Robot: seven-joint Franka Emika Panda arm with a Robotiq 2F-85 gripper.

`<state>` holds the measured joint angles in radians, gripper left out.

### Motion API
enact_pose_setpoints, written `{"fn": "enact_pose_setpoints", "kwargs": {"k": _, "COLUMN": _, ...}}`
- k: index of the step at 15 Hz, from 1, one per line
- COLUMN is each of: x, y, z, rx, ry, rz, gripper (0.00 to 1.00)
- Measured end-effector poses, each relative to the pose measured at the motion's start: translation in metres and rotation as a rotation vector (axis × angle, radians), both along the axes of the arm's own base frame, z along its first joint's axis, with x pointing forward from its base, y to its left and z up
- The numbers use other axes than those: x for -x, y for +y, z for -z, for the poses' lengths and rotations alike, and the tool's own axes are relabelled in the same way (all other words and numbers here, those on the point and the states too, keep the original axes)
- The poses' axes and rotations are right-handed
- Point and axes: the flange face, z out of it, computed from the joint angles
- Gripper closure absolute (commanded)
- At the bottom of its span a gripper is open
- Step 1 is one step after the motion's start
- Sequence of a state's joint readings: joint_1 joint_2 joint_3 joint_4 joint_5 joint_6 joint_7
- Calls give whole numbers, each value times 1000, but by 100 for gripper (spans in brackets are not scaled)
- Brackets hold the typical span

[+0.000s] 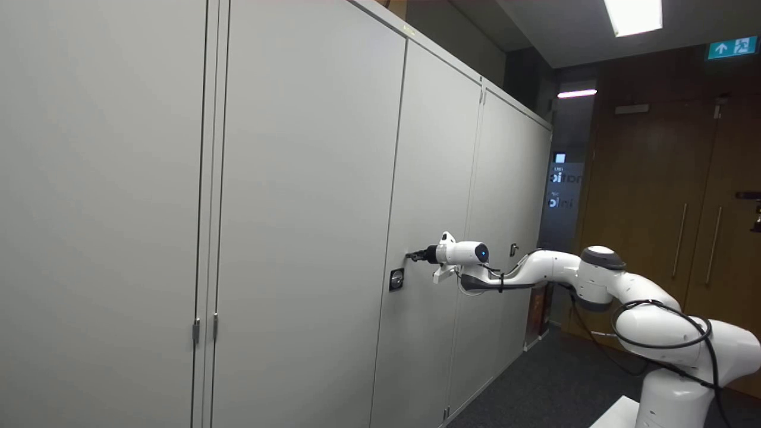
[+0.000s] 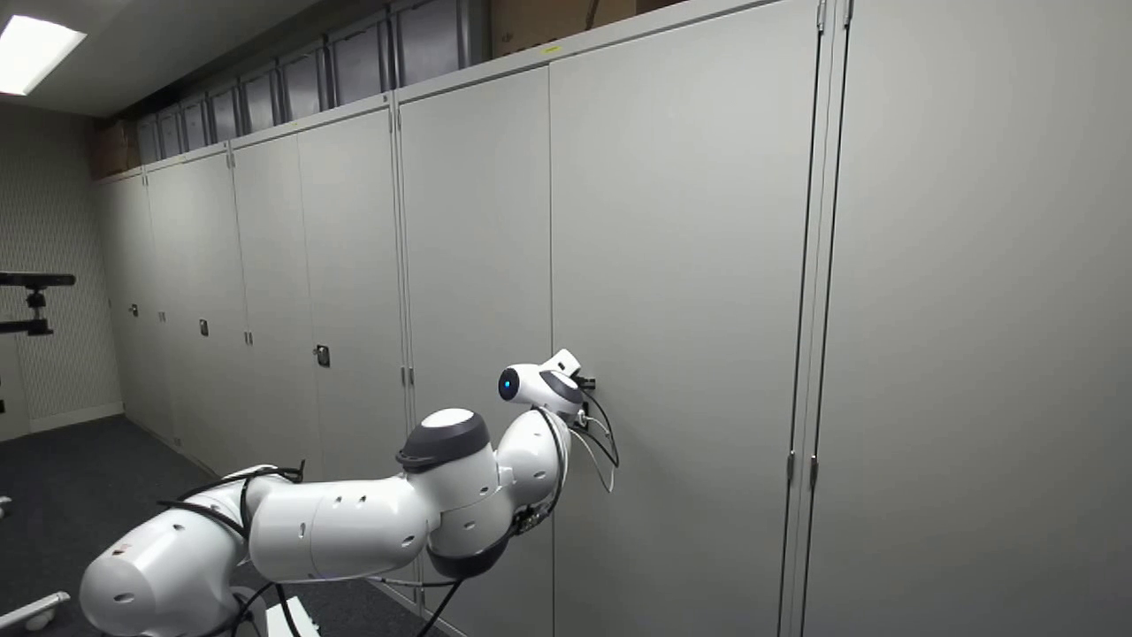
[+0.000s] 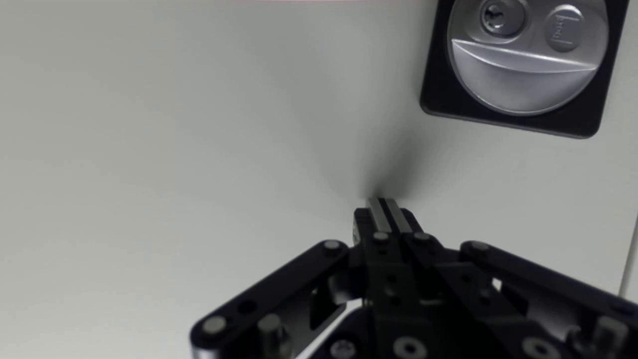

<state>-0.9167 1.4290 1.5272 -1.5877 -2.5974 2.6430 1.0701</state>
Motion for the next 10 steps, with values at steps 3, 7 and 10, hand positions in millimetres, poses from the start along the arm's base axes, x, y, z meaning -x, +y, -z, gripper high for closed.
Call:
{"fn": "enact_pose_setpoints", "kwargs": {"k": 3, "x": 0, "y": 0, "z": 6, "rx": 0, "ry": 10, "rz": 0, "gripper": 100}}
{"fn": "enact_pose_setpoints", "kwargs": {"k": 7, "x": 6, "y": -1, "z": 8, "rx": -13, "ry": 27, "rz": 1, "gripper": 100}}
{"fn": "enact_pose_setpoints", "kwargs": {"k": 10, "x": 2, "y": 0, "z": 7, "rx": -14, "ry": 24, "rz": 4, "gripper": 100}}
